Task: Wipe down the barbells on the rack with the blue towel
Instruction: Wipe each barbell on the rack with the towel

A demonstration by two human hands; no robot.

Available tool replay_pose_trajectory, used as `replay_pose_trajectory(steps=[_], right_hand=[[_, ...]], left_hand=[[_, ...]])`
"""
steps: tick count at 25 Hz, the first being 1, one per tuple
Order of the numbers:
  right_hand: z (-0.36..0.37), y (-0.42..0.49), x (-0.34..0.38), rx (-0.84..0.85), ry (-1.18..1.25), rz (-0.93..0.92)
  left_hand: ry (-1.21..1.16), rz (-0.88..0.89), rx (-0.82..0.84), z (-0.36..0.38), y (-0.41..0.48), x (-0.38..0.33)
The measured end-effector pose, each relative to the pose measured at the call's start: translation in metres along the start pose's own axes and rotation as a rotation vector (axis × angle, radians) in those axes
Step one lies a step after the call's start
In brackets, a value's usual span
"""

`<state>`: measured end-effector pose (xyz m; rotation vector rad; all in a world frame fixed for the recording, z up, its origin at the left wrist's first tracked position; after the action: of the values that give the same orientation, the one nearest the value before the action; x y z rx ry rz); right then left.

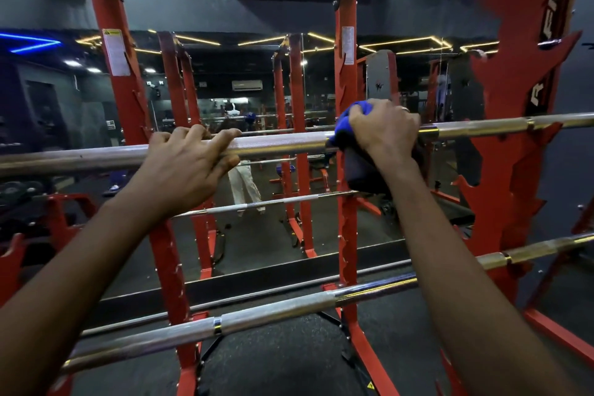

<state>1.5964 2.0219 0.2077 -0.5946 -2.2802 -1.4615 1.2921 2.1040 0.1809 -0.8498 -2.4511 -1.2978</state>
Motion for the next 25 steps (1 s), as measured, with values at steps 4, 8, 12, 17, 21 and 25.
replay_pose_trajectory(steps=[4, 8, 12, 17, 21, 25], right_hand=[[0.028, -0.052, 0.084, -0.003, 0.069, -0.308], [0.023, -0.047, 0.078, 0.052, 0.078, -0.486], [0.028, 0.001, 0.047, 0.538, -0.111, -0.248], [0.022, 0.01, 0.035, 0.944, 0.308, 0.337], [0.013, 0.0, 0.05, 0.911, 0.045, -0.103], [0.025, 0.007, 0.032, 0.409, 0.018, -0.399]], left_hand=[[-0.05, -0.005, -0.071, -0.005, -0.004, 0.001], [-0.102, -0.003, -0.152, -0.011, -0.01, 0.001], [-0.098, -0.037, -0.178, -0.012, -0.01, 0.002], [-0.091, -0.107, -0.18, -0.01, -0.011, 0.002], [-0.087, -0.127, -0.188, -0.009, -0.012, -0.002], [-0.092, -0.154, -0.201, -0.008, -0.013, -0.002]])
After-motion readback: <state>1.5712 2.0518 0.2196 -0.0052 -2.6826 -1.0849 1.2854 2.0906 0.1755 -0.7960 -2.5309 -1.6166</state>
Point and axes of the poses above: each hand's wrist, its own y-axis towards the middle knuckle, its own z-axis out of the palm, x = y × z, the point moved 7 cm from there along y, towards the middle knuckle, and after that the axes turned 8 degrees about y, right-handed, at the moved point
